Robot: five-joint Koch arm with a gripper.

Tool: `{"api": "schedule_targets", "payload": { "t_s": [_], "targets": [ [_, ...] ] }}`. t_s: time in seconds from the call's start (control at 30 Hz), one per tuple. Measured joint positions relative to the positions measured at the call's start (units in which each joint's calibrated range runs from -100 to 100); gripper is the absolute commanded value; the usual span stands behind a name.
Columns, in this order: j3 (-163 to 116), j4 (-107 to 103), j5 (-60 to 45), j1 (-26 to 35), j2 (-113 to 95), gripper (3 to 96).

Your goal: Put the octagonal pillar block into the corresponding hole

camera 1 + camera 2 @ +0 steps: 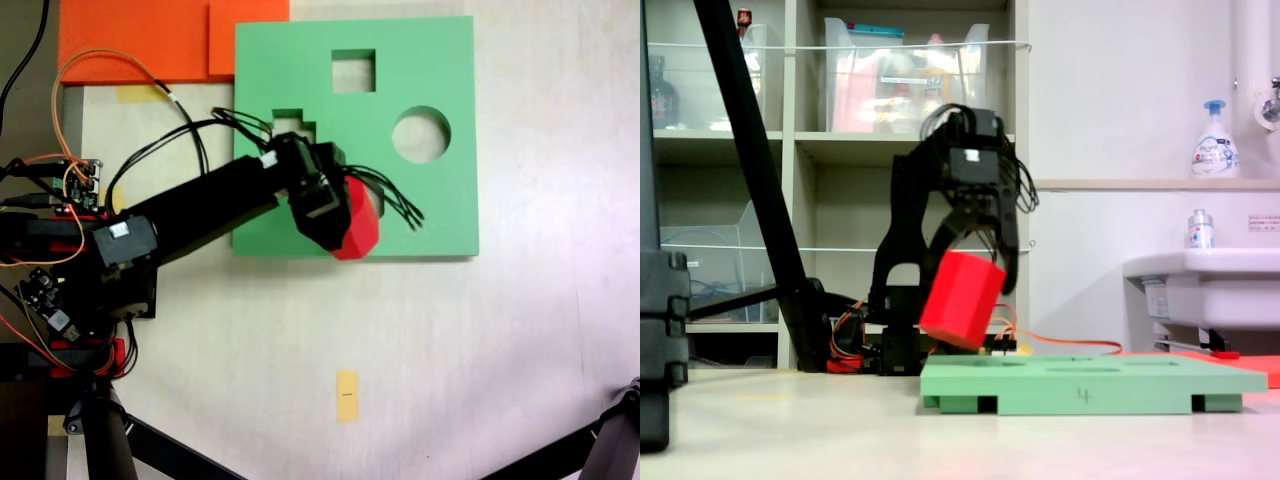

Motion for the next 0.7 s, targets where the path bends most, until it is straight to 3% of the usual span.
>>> {"api": "schedule_targets", "payload": {
  "t_s": [0.7],
  "targets": [
    [6.08, 0.00, 3.91, 2.15, 10.67, 39.6]
  ]
}}
